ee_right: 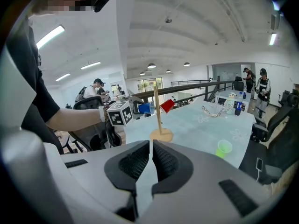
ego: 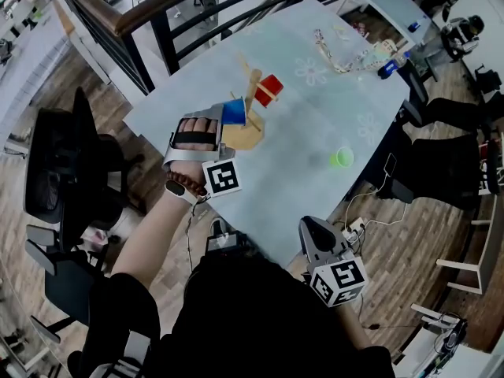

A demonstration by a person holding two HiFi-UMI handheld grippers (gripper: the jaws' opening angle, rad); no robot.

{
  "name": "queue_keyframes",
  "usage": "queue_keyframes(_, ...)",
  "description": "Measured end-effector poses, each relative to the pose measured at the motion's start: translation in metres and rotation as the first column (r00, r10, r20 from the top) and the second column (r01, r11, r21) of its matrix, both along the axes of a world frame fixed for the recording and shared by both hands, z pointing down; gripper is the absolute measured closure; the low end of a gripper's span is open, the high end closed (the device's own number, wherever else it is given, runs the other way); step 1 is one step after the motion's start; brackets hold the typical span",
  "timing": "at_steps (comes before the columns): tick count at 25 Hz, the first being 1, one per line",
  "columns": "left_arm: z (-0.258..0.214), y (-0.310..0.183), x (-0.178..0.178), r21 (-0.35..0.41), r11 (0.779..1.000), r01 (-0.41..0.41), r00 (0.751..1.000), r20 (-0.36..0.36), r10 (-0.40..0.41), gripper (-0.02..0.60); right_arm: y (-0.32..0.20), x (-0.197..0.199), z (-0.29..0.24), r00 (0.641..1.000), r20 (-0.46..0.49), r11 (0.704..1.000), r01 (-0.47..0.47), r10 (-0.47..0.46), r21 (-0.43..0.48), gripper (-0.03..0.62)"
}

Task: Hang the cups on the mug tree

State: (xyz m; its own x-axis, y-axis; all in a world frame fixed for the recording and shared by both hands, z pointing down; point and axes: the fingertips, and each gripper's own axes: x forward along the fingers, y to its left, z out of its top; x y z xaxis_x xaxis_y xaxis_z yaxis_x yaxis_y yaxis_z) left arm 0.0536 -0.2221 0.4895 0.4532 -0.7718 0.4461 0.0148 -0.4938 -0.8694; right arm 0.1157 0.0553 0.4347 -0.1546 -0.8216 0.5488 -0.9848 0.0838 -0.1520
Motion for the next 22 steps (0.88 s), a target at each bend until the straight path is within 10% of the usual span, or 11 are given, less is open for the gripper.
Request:
queue_keyframes(9,-0.012,-0.017,-0.018,0.199,0.980,-0.030,0.960,0.279,-0.027,0.342,-0.002,-0.004,0.000,1.000,0.004,1.000,0.014,-0.014,0.011,0.551)
queue_keyframes(16,-0.016,-0.014,-0.020,0.188,0.982,-0.020,0.967,0.254,-0.028,0.342,-0.003,-0.004,0.000,1.000,0.022,1.000,0.014,-0.014,0.014,0.551)
queue_keyframes(22,-0.010,0.014,0.005,-0.012,0.999,-0.045,0.999,-0.027,0.045,0.342,-0.004,-0.002,-0.001,0.999,0.032,1.000,0.010,-0.011,0.018,0.551)
